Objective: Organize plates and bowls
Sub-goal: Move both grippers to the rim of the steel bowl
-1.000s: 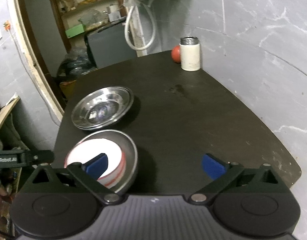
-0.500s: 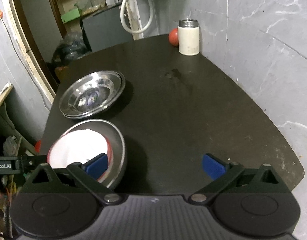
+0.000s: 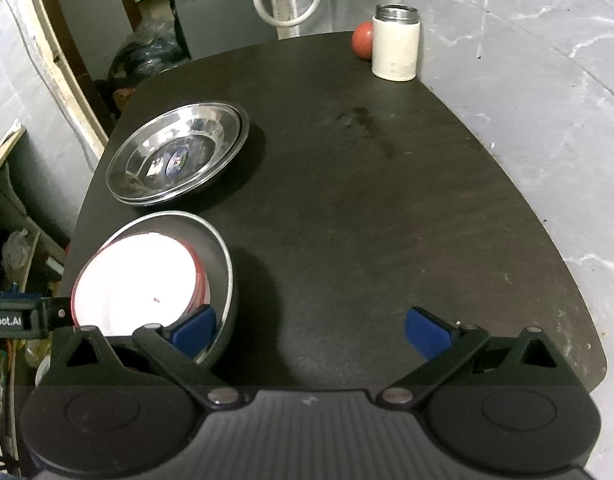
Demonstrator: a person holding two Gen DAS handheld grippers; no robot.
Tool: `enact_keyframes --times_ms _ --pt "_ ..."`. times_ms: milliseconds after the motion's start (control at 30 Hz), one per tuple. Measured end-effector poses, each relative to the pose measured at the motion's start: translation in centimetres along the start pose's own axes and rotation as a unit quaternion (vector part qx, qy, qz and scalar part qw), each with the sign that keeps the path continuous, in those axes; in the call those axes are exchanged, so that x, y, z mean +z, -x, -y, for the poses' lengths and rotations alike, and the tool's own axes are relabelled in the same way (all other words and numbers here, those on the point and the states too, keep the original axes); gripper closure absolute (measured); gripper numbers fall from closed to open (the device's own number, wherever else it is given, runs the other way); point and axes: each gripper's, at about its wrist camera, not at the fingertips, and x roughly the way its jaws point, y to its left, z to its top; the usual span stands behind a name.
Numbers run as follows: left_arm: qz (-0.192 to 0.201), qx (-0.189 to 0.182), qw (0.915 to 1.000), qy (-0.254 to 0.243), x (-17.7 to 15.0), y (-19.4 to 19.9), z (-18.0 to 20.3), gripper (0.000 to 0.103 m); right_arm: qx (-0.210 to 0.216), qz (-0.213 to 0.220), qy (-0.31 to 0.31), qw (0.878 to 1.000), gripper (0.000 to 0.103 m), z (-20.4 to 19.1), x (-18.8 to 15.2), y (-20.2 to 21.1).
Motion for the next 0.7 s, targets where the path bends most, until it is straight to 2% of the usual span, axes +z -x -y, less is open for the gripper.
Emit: enact_keyframes --times_ms 467,700 --pt "0.005 -0.01 0.9998 0.017 -0.57 0.09 -0.62 0.003 0.025 -0.002 0.025 0.999 0.0 0.3 0.03 -0.42" --pt "0.009 -0.005 0.9999 -0.001 -0.48 0.24 -0.05 0.007 0.03 -0.002 0.044 0.999 0.0 0.02 0.09 -0.6"
